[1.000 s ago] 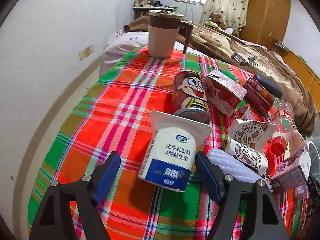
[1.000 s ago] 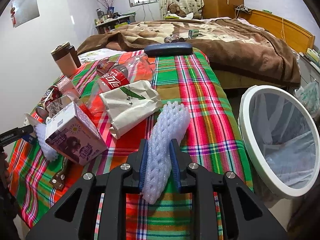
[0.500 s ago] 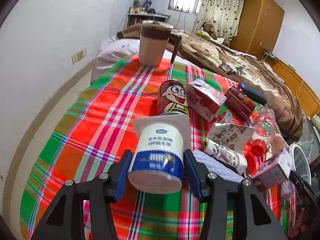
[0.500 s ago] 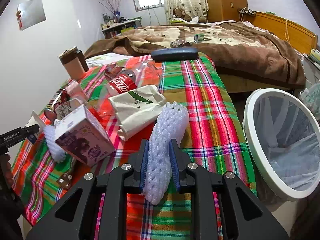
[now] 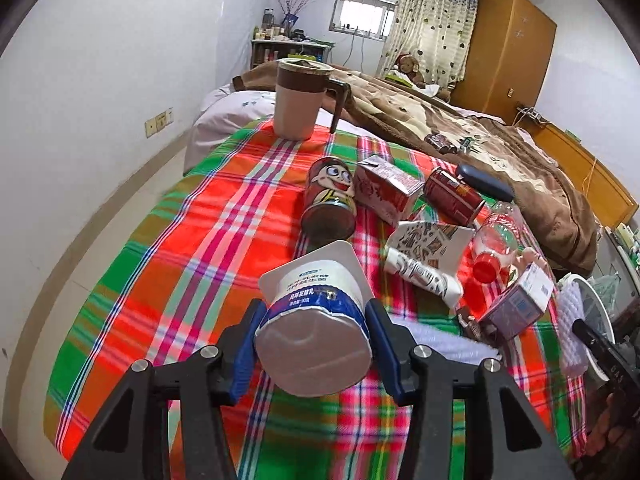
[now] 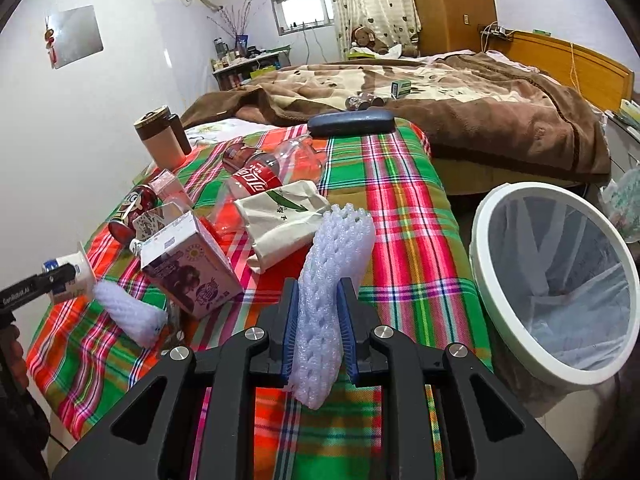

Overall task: Collect trash
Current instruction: 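Grasp the white yogurt cup with the left tool and lift it, then carry both items to the white wastebasket and open both tools to drop them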

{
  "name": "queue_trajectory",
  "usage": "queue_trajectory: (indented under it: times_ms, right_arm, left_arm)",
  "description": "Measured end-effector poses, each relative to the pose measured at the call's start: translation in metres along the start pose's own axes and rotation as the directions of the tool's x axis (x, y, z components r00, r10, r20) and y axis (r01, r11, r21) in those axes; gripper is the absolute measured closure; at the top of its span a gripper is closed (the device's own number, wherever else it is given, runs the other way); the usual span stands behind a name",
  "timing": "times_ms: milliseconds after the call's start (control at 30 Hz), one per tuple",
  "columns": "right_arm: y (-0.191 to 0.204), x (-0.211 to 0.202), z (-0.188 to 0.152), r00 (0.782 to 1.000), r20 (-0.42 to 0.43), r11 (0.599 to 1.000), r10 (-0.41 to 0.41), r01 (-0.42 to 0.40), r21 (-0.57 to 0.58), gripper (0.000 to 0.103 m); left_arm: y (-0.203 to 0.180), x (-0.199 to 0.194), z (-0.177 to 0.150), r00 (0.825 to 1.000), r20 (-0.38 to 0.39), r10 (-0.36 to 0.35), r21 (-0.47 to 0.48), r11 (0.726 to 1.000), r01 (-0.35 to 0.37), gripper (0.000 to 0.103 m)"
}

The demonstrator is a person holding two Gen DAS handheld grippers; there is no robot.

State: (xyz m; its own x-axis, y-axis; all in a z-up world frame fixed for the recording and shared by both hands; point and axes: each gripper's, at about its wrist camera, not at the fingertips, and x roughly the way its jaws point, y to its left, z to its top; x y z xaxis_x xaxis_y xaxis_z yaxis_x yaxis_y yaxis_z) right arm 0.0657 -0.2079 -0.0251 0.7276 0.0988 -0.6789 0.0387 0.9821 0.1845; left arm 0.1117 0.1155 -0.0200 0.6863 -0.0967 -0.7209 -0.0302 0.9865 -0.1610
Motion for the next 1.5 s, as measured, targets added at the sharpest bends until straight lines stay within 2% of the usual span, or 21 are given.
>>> queue_trajectory:
  times_ms: [167,267,367,433,500,833,933,1200,1400,1500]
  right_arm:
    - [0.002,-0.005,-0.003,1.000,0.007,1.000,0.020,-0.020,0.000,0.083]
    - [0.003,-0.005,-0.006,1.000,-0.001,1.000,0.022,-0.022,-0.012,0.083]
    - [0.002,-0.004,-0.007,1.000,-0.008,1.000,0.025,-0.025,-0.007,0.083]
    - [0.002,-0.004,-0.007,1.000,-0.008,1.000,0.021,-0.021,-0.008,0.083]
    - [0.002,-0.006,-0.007,1.000,-0.006,1.000,0.017,-0.017,-0.008,0.083]
    - [0.000,-0.006,-0.009,1.000,-0.009,1.000,0.018,-0.018,-0.009,0.083]
    - [-0.001,-0.009,-0.009,1.000,-0.002,1.000,0.024,-0.025,-0.006,0.083]
    - [-0.013,-0.029,-0.004,0.997,0.049,0.998,0.054,-0.054,0.011,0.083]
    - [-0.029,-0.045,0.002,0.995,0.089,0.999,0.049,-0.051,0.019,0.083]
    - [-0.044,-0.055,0.006,0.993,0.113,0.999,0.026,-0.029,0.026,0.083]
  left_arm:
    - [0.008,-0.010,-0.015,1.000,-0.002,0.008,-0.015,1.000,-0.008,0.052]
    - [0.008,-0.005,-0.025,0.998,-0.053,-0.032,0.014,0.999,0.033,0.052]
    - [0.004,0.002,-0.031,0.995,-0.092,-0.036,0.045,0.998,0.040,0.051]
    - [0.003,0.005,-0.032,0.993,-0.108,-0.044,0.052,0.997,0.050,0.042]
    - [0.002,0.006,-0.032,0.993,-0.111,-0.048,0.056,0.997,0.054,0.039]
    - [-0.001,0.002,-0.035,0.994,-0.112,-0.005,0.072,0.997,0.013,0.041]
    - [-0.007,-0.006,-0.034,0.995,-0.102,-0.022,0.075,0.997,0.029,0.042]
    - [-0.046,-0.045,-0.020,0.995,-0.014,-0.097,0.136,0.986,0.098,0.042]
    - [-0.094,-0.053,-0.003,0.982,0.014,-0.191,0.180,0.966,0.185,0.042]
    - [-0.128,-0.051,0.002,0.972,0.012,-0.234,0.235,0.946,0.224,0.042]
